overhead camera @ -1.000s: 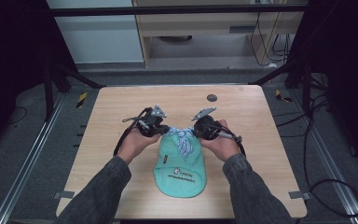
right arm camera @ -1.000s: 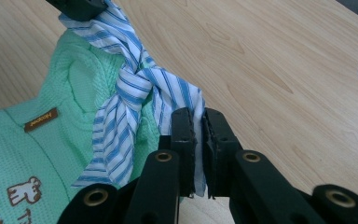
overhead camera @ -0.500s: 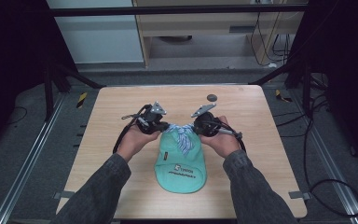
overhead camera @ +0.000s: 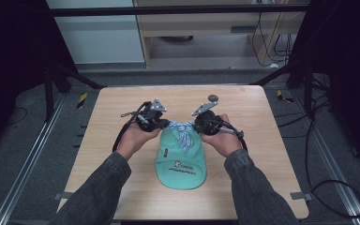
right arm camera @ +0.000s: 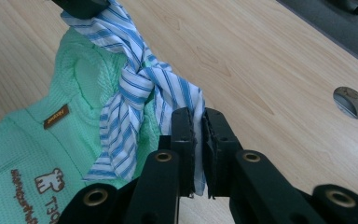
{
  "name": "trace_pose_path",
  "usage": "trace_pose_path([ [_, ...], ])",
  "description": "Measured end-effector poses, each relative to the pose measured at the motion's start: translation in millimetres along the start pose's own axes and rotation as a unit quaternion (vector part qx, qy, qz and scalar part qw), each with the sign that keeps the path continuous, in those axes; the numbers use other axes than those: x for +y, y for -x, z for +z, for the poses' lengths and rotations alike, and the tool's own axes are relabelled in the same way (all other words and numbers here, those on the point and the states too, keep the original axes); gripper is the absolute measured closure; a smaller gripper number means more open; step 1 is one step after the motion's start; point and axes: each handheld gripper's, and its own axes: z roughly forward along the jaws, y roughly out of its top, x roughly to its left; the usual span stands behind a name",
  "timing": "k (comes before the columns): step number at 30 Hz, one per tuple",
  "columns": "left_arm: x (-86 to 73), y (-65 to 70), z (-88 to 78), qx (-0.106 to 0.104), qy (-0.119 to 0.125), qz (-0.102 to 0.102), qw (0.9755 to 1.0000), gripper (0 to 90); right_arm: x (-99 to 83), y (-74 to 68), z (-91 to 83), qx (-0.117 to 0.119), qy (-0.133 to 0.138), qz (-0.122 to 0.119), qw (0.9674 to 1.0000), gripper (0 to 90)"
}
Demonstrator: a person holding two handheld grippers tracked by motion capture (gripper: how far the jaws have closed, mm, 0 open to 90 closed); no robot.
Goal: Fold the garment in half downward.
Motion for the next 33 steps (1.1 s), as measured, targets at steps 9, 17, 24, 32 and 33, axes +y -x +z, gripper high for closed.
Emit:
trace_pose_path([
  [9,3.5,-3.0,-4.7,0.003,0.004,-0.001,1.0000,87.2,6.6,1.4,-4.4,-0.003,0.005,-0.004,1.0000,83.5],
  [17,7.0,-3.1,-6.2,0.005,0.007,0.000,1.0000,87.2,9.3,3.7,-7.2,-0.007,0.007,-0.008,0.9999,83.4],
  [24,10.4,-4.0,-8.4,0.008,0.010,0.002,0.9999,87.2,13.0,5.1,-10.0,-0.008,0.009,-0.013,0.9998,83.4],
  [32,15.8,-6.5,-14.5,0.012,0.011,0.009,0.9998,87.2,16.9,5.2,-13.7,-0.012,0.015,-0.018,0.9997,83.4],
  [33,16.8,-6.8,-15.4,0.013,0.012,0.009,0.9998,87.2,17.5,5.3,-14.2,-0.013,0.015,-0.018,0.9997,83.4],
])
